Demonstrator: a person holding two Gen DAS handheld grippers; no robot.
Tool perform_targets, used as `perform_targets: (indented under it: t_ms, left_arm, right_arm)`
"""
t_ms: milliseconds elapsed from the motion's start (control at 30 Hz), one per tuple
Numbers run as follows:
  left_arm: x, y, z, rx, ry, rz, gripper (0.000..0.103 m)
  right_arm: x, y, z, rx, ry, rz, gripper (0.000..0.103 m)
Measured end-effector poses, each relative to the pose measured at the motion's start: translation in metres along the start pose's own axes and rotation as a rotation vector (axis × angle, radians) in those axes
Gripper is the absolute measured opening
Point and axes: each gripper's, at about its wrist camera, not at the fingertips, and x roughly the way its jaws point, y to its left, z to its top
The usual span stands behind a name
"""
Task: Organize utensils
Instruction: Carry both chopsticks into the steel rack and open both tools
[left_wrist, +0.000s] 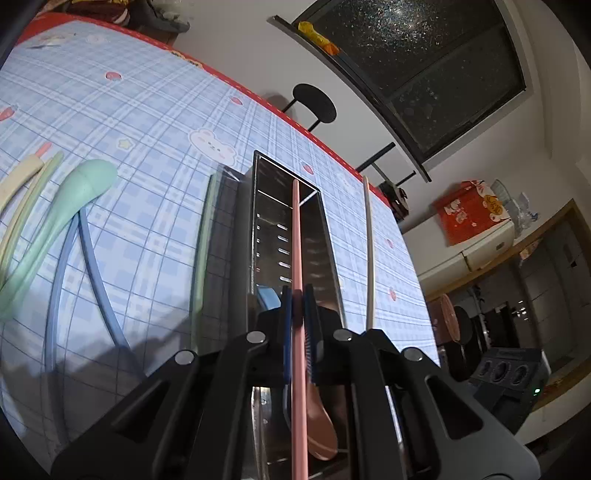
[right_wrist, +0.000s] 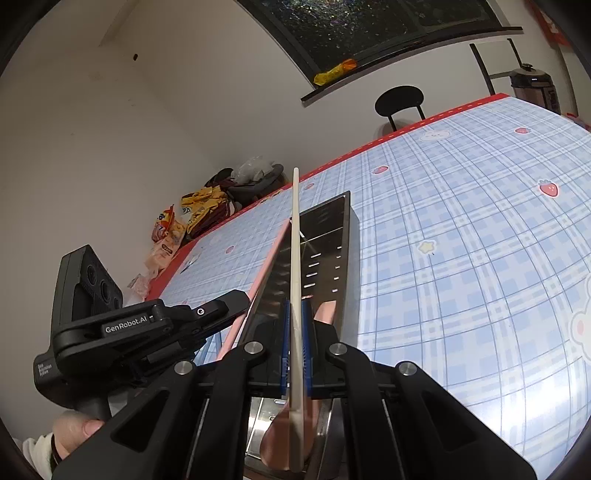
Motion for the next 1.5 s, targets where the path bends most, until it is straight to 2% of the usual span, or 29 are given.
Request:
perform_targets:
  t_ms: [667, 867, 933, 1000, 1067, 1167, 1233, 1267, 1333, 1367, 1400, 1500]
  left_arm:
    - [0.014, 0.001, -0.003, 0.044, 0.019, 0.036, 0.008]
    - [0.009, -0.003, -0.001, 0.08, 0.003, 0.037, 0.008]
    - [0.006, -0.005, 0.0, 0.099, -0.01, 0.045, 0.01]
    - [0.0, -0.007, 0.002, 0.12, -0.028, 0.059, 0.015]
    - [-0.005, -0.01, 0.004, 0.144, -0.039, 0.068, 0.022]
    - [-0.018, -0.014, 0.006, 0.192, -0.065, 0.088, 0.035]
    - [-0.027, -0.016, 0.008, 0.224, -0.086, 0.106, 0.043]
    - [-0.034, -0.017, 0.01, 0.243, -0.102, 0.117, 0.048]
    - [-0.045, -0.018, 0.014, 0.262, -0.127, 0.132, 0.055]
    - [-0.051, -0.018, 0.015, 0.271, -0.139, 0.14, 0.065]
    - [-0.059, -0.017, 0.017, 0.282, -0.158, 0.154, 0.076]
    - [-0.078, -0.014, 0.021, 0.299, -0.201, 0.187, 0.092]
  right_arm:
    - [0.009, -0.002, 0.0, -0.002, 0.018, -0.021, 0.007]
    - [0.013, -0.005, 0.0, 0.003, 0.025, -0.028, 0.007]
    - [0.013, -0.006, 0.0, 0.005, 0.021, -0.032, 0.009]
    - [0.012, -0.005, 0.001, 0.0, 0.014, -0.034, 0.01]
    - [0.01, -0.005, 0.001, -0.004, 0.003, -0.032, 0.014]
    - [0.006, -0.004, 0.0, -0.011, -0.016, -0.029, 0.029]
    - [0.003, -0.002, 0.0, -0.019, -0.028, -0.037, 0.045]
    - [0.002, -0.002, 0.0, -0.023, -0.033, -0.039, 0.049]
    - [0.0, 0.0, -0.001, -0.032, -0.047, -0.051, 0.065]
    - [-0.003, 0.002, -0.001, -0.038, -0.061, -0.062, 0.068]
    - [-0.004, 0.002, -0.001, -0.04, -0.072, -0.069, 0.075]
    - [-0.008, 0.005, -0.001, -0.048, -0.091, -0.104, 0.092]
